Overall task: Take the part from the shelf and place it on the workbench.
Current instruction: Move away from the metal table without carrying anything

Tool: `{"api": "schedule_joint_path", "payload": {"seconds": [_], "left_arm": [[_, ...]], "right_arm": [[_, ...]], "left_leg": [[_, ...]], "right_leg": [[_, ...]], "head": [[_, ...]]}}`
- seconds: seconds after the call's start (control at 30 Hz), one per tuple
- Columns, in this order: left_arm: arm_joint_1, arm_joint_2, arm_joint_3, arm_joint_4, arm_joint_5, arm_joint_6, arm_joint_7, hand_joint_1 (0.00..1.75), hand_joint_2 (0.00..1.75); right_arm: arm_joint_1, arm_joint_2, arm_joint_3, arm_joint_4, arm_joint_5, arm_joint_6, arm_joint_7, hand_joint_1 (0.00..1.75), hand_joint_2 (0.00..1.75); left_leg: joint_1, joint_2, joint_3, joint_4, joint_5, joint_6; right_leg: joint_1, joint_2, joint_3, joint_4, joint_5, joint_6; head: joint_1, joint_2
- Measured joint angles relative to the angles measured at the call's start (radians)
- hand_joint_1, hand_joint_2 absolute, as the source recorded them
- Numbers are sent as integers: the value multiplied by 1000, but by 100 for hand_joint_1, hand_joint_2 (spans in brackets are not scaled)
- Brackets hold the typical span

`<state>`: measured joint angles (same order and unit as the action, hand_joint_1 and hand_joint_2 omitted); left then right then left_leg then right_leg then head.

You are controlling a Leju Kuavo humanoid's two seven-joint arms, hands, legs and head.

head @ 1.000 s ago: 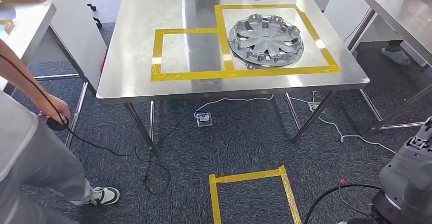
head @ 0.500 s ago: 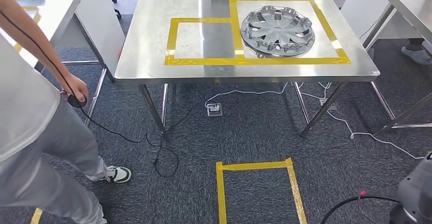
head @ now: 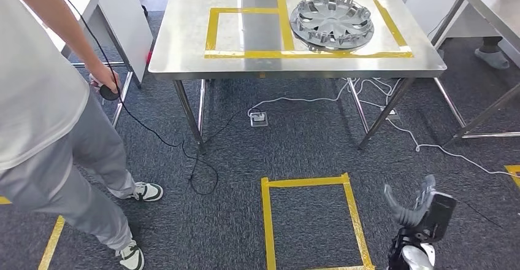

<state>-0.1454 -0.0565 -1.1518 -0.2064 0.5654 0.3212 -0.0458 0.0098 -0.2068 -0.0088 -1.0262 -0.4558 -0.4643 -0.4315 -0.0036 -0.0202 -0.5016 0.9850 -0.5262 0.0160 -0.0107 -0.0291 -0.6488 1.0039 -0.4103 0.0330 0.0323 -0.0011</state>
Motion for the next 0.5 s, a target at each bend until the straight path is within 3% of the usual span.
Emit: {"api": "schedule_joint_path", "payload": {"seconds": [0.07, 0.1, 0.13, 0.17, 0.2, 0.27, 0.3, 0.37, 0.4, 0.47, 0.5], "left_arm": [[-1, -3, -2, 0, 0, 0, 0, 0, 0], [-1, -4, -2, 0, 0, 0, 0, 0, 0], [0, -4, -3, 0, 0, 0, 0, 0, 0], [0, -3, -3, 0, 0, 0, 0, 0, 0], [0, -3, -3, 0, 0, 0, 0, 0, 0], [0, -3, -3, 0, 0, 0, -1, 0, 0], [0, -3, -3, 0, 0, 0, -1, 0, 0], [-2, -3, -3, 0, -1, 0, -2, 0, 0], [-2, -3, -3, 0, -1, 0, -2, 0, 0], [-2, -3, -3, 0, -1, 0, -2, 0, 0], [-1, -3, -3, 0, -1, -1, -2, 0, 0]], "right_arm": [[-9, 9, -2, 135, 14, -9, 23, 0, 175], [-13, 13, -3, 194, 18, -12, 28, 0, 175], [-19, 16, -3, 245, 21, -13, 31, 0, 175], [-26, 19, -3, 291, 23, -14, 33, 0, 175], [-32, 23, -3, 334, 25, -14, 34, 0, 175], [-44, 28, -3, 409, 26, -14, 36, 0, 175], [-51, 31, -3, 439, 26, -14, 36, 0, 175], [-65, 37, -3, 485, 27, -14, 36, 0, 175], [-72, 39, -3, 508, 28, -14, 36, 0, 175], [-79, 43, -3, 552, 33, -14, 43, 0, 175], [-81, 44, -3, 573, 41, -14, 57, 0, 175]], "left_leg": [[2, -1, -29, -2, 28, 12], [0, -1, -45, -1, 42, 15], [-1, -1, -61, -1, 54, 15], [-3, 0, -75, 0, 66, 15], [-4, 1, -91, 1, 78, 14], [-5, 4, -117, 2, 100, 9], [-6, 5, -126, 3, 110, 5], [-8, 13, -132, 3, 127, -6], [-8, 18, -132, 1, 138, -13], [-2, 23, -135, -2, 150, -26], [1, 23, -143, 10, 131, -30]], "right_leg": [[-5, 13, -22, 83, -96, 13], [-7, 17, -33, 149, -152, 18], [-8, 19, -39, 213, -187, 22], [-9, 19, -37, 260, -199, 24], [-9, 20, -21, 276, -186, 24], [-10, 20, 55, 204, -134, 21], [-9, 20, 118, 122, -124, 18], [-6, 23, 215, -23, -137, 4], [-2, 25, 239, -64, -146, -5], [4, 25, 230, -72, -130, -25], [5, 23, 219, -74, -117, -35]], "head": [[9, 0], [14, 0], [17, 0], [17, 0], [18, 0], [19, 0], [21, 0], [22, 0], [19, 0], [13, 0], [11, 0]]}}
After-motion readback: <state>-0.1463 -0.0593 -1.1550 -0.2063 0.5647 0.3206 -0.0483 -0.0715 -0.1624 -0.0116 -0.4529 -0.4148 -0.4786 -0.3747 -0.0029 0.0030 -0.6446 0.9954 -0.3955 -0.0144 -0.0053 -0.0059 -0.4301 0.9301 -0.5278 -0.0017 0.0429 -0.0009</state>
